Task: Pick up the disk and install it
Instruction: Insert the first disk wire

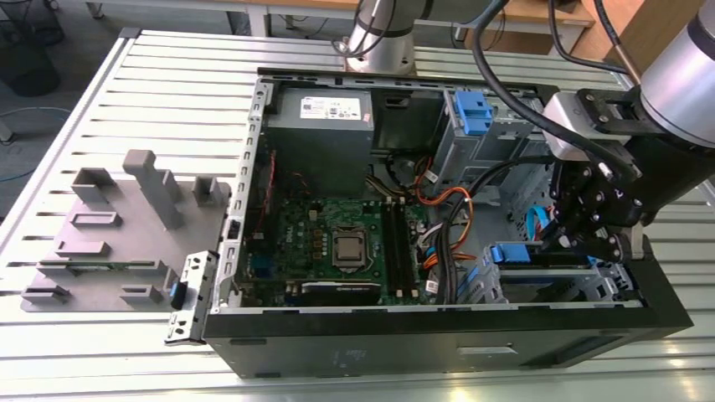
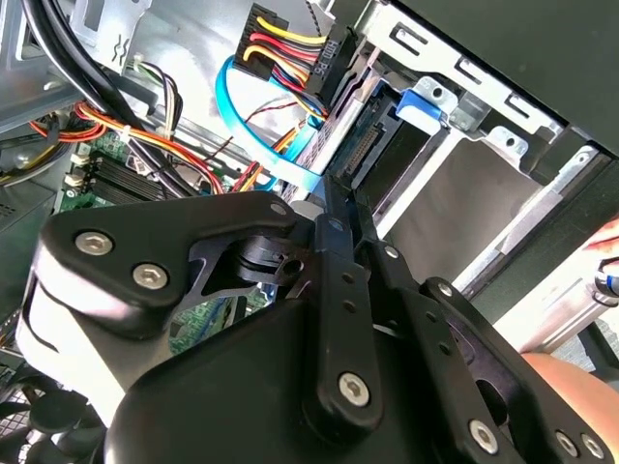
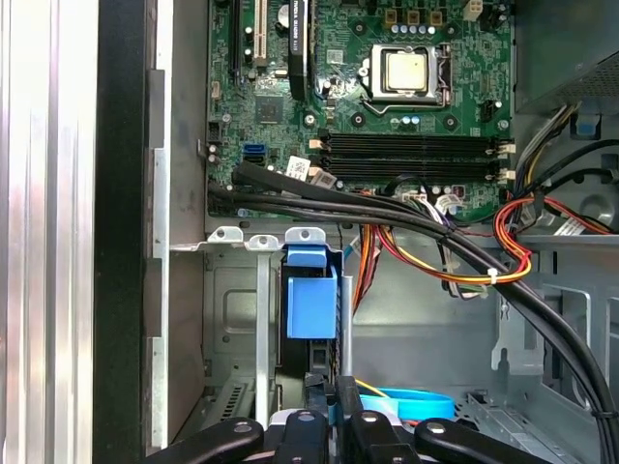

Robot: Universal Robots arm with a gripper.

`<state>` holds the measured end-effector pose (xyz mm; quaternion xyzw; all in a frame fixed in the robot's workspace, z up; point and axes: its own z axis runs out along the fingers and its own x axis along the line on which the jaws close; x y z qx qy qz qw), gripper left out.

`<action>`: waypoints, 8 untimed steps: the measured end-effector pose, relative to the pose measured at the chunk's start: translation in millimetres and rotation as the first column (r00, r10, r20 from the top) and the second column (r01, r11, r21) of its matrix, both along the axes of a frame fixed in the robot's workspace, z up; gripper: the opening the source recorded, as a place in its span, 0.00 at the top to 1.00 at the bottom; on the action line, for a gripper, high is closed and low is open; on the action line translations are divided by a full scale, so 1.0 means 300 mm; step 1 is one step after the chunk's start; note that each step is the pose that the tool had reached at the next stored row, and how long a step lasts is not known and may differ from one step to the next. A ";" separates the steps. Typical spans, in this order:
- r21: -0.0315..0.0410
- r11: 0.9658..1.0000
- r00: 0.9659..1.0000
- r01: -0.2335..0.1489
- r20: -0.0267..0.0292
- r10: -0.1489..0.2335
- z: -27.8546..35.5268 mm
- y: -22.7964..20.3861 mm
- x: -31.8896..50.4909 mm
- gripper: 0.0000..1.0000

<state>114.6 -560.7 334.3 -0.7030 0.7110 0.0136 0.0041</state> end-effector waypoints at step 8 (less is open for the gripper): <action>0.000 1.000 1.000 0.000 0.000 0.000 -0.008 0.000 0.000 0.84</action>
